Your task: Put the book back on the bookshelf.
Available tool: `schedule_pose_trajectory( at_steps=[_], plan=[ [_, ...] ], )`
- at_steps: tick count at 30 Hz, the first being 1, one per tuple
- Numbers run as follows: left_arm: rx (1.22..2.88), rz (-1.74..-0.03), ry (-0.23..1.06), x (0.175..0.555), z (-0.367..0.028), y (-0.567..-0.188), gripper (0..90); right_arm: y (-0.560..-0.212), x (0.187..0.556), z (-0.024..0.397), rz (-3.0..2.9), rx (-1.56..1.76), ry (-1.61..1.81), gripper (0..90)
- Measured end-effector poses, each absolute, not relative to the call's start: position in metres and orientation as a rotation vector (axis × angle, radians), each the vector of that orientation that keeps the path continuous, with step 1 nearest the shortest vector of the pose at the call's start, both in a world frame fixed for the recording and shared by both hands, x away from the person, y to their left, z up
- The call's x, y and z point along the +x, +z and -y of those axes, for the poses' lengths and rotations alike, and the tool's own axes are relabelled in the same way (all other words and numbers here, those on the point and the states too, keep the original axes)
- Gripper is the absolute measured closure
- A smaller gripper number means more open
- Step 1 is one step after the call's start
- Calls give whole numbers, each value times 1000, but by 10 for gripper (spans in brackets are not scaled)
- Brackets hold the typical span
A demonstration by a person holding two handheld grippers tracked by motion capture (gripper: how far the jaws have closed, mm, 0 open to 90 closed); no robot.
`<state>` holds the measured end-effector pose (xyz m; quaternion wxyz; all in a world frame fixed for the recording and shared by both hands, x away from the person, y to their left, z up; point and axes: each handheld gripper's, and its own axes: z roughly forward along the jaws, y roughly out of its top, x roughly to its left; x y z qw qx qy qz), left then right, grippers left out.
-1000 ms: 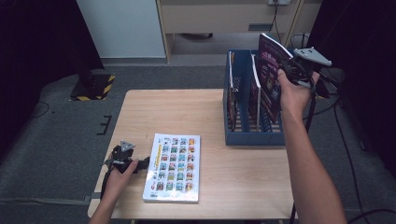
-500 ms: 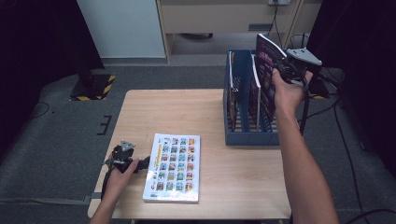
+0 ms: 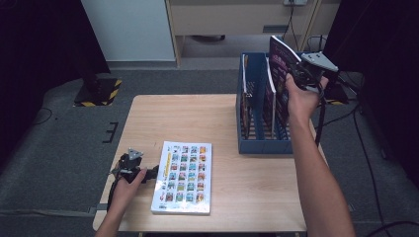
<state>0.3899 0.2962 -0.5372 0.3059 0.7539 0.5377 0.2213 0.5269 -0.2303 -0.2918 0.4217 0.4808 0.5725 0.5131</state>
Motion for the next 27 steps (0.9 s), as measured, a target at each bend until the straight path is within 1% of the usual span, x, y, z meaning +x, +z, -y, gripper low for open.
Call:
schedule_pose_trajectory(
  at_steps=[7,27],
  plan=[
    [1996,-1423,585,390,-296,-537,0,-300,522,235,-1430,1212,1304,839],
    [2002,-1421,585,390,-297,-537,0,-316,524,240,-1428,1221,1324,838]
  ],
)
